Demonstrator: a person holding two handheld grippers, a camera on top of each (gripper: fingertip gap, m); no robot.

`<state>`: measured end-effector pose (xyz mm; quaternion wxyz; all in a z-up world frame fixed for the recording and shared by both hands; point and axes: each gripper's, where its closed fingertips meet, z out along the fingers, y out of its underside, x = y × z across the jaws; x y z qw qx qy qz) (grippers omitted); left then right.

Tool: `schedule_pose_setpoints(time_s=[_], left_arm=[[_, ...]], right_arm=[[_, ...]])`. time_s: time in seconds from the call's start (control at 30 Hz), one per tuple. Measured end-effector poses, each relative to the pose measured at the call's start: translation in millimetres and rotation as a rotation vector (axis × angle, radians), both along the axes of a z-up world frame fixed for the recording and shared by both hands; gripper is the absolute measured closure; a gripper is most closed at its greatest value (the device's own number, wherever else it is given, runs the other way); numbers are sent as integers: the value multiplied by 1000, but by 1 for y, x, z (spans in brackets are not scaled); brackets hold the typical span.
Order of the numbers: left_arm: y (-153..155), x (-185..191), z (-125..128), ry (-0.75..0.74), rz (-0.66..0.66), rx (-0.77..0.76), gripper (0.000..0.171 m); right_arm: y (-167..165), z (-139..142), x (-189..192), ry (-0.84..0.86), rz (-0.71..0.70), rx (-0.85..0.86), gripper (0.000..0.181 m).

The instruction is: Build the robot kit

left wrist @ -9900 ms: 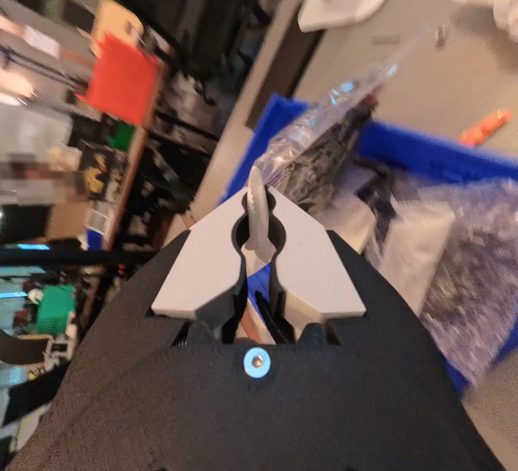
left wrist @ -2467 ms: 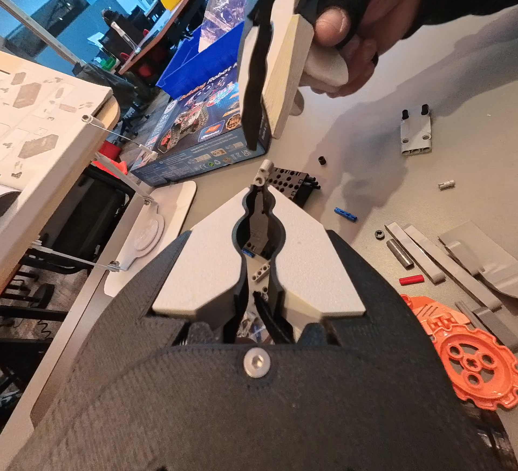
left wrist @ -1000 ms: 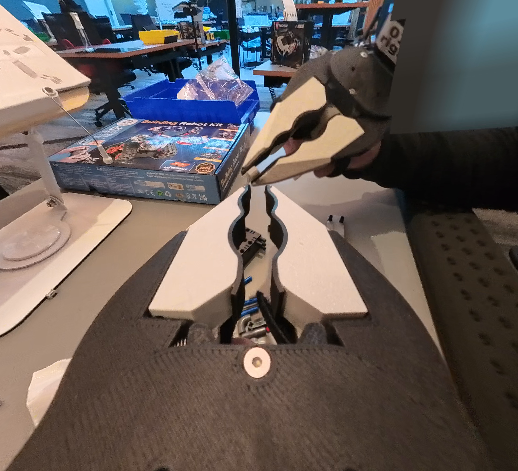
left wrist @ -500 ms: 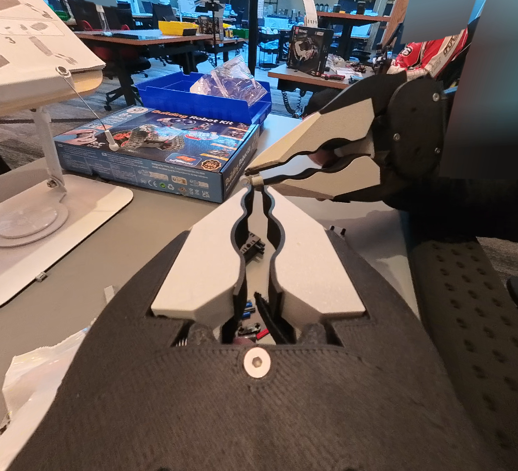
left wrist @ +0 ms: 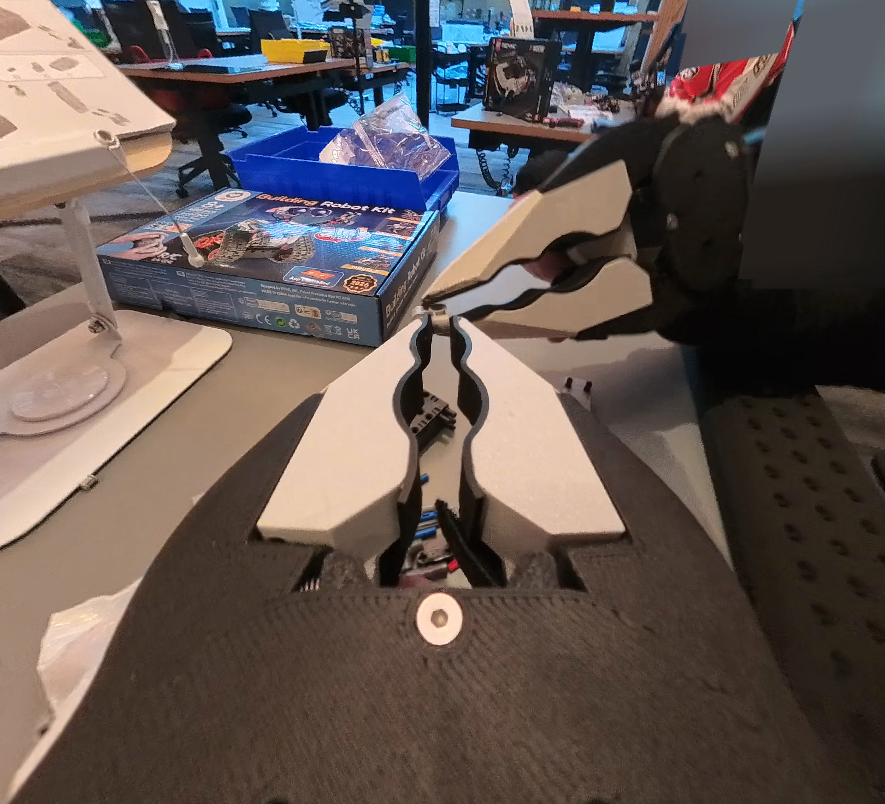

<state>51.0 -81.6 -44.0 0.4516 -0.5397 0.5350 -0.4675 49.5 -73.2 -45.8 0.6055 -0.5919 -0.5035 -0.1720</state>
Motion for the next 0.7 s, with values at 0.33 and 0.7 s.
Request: schedule_pose_setpoints(time_s=[0.33, 0.7], left_arm=[[-46, -14, -9, 164, -266, 548, 167], [-73, -17, -26, 314, -353, 799, 167]], right_arm=[[-52, -8, -5, 726, 577, -901, 157], [-75, -14, -21, 782, 730, -1126, 177]])
